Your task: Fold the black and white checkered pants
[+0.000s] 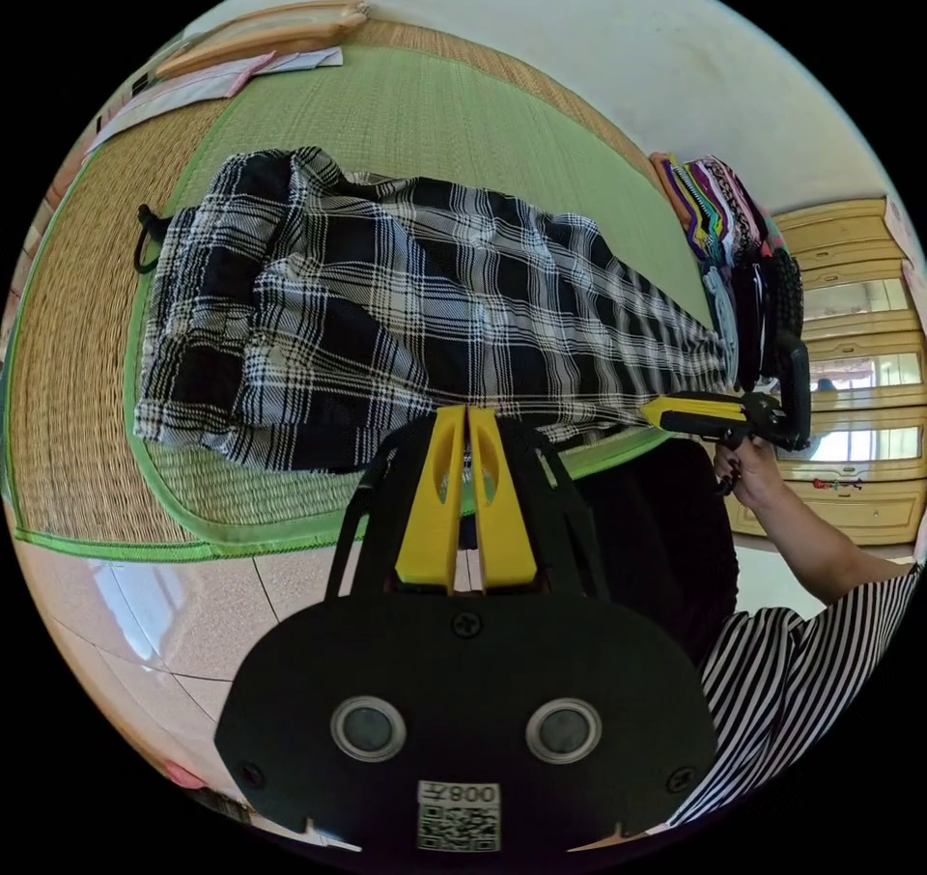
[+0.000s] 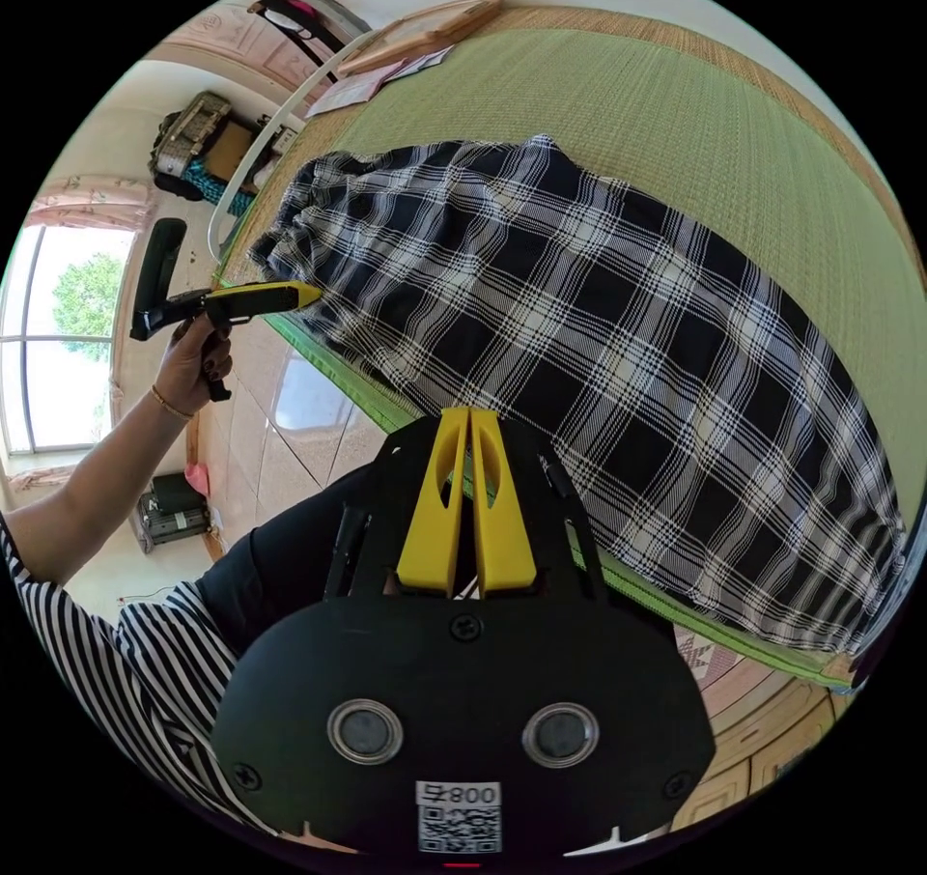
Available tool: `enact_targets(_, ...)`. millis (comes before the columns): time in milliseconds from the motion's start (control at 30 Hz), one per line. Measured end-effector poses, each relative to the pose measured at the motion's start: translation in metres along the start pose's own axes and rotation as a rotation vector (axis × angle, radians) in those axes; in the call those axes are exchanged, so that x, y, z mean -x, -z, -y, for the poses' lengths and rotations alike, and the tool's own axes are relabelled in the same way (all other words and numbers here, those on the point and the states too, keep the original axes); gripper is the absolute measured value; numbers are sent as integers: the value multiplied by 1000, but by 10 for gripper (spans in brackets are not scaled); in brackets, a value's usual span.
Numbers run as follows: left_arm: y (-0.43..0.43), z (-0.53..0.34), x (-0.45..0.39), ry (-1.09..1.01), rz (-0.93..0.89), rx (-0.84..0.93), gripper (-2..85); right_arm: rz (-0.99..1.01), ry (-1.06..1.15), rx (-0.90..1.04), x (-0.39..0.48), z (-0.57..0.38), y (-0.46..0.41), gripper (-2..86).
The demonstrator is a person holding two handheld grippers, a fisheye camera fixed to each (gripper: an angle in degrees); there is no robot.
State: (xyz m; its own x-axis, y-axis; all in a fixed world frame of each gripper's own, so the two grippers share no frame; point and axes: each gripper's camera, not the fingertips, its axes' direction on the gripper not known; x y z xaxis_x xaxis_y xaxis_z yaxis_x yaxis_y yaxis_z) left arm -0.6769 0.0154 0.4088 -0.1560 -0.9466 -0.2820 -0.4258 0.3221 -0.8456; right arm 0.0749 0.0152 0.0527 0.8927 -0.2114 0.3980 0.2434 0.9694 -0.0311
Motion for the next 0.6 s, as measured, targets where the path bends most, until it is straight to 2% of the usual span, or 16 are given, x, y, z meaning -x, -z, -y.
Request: enact_targets(600, -15, -35, 15, 31, -28, -45, 1, -39, -29, -13, -4, -14, -13, 1)
